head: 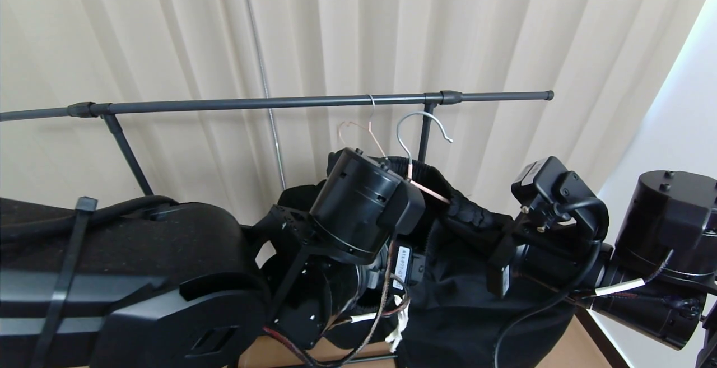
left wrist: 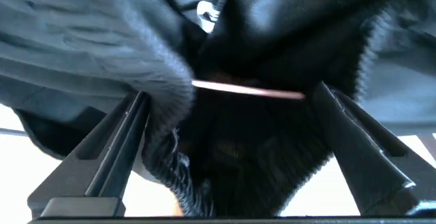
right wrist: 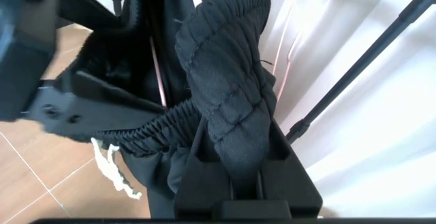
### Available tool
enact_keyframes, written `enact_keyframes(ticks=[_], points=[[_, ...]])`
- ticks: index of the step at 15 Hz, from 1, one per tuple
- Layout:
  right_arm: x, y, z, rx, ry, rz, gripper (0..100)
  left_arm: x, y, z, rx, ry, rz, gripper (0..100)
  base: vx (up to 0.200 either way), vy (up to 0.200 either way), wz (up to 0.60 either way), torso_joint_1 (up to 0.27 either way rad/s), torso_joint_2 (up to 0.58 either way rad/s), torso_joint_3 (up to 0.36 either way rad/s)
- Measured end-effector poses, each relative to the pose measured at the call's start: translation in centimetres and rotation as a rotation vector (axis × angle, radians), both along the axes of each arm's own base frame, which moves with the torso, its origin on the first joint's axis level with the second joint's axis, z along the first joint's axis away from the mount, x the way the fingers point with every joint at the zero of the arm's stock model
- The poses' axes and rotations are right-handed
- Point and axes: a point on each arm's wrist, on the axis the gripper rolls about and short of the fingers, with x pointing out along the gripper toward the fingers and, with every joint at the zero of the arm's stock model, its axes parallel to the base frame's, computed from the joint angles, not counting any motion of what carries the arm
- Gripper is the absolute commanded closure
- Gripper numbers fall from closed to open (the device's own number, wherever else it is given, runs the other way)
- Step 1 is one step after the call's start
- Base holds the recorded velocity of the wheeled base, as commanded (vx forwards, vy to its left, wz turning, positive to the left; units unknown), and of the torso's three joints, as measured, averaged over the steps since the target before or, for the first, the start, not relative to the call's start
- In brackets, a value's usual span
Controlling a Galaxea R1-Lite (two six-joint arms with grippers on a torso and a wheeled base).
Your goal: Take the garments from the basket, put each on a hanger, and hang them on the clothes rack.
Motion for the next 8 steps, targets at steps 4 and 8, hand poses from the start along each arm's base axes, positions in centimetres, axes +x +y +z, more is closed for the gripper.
enact_keyframes(ticks=[4,8], points=[[0.1,0.1,0.0,0.003,0.002,0.021,100,-1.5,1.2,0.1,0.014,0.004,-0.021,0,0.0,0.0,0.0,0.0,0.0,0.0],[0.0,0.0,-0.2,0.0,0.01,0.031,100,-2.3,2.2,1.3,-0.003,-0.023,-0.031,0,0.0,0.0,0.0,0.0,0.0,0.0]])
